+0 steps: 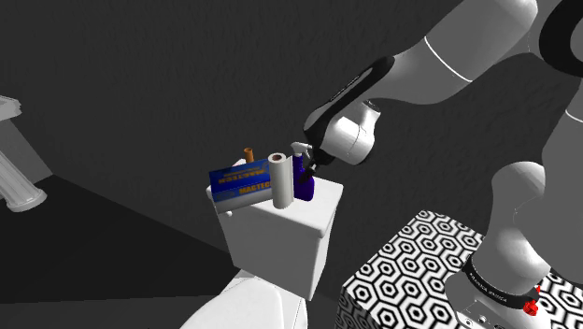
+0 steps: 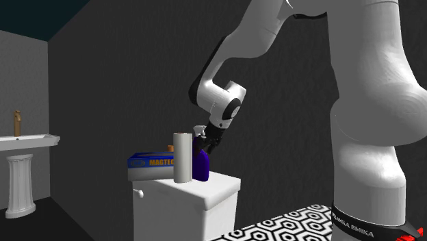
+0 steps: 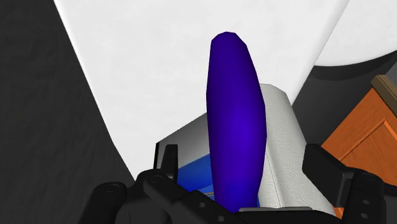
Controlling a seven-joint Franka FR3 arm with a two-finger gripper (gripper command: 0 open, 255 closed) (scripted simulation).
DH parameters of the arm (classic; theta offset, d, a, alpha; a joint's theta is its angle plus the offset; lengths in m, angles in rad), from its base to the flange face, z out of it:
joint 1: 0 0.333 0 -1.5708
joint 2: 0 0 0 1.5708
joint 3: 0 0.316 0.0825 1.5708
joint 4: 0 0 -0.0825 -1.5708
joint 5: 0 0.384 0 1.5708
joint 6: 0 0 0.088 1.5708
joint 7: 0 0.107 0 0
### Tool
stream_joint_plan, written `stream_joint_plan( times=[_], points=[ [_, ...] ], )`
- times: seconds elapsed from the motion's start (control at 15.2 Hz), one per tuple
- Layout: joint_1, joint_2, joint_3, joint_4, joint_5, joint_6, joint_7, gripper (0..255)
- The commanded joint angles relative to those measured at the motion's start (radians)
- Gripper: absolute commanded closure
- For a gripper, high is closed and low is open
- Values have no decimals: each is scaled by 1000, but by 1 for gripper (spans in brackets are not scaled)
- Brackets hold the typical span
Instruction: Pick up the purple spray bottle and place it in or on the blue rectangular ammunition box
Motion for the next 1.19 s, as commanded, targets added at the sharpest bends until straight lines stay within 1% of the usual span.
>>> stream_joint_plan(
  times=[0.0, 0.4, 0.46, 1.06, 1.12],
  points=[
    [-4, 13, 5, 11, 34, -2, -30, 0],
    [-4, 13, 5, 11, 33, -2, -29, 0],
    [-4, 13, 5, 11, 33, -2, -29, 255],
    [-4, 13, 5, 11, 34, -2, -29, 255],
    [1, -2, -4, 1, -21, -2, 20, 255]
  ],
)
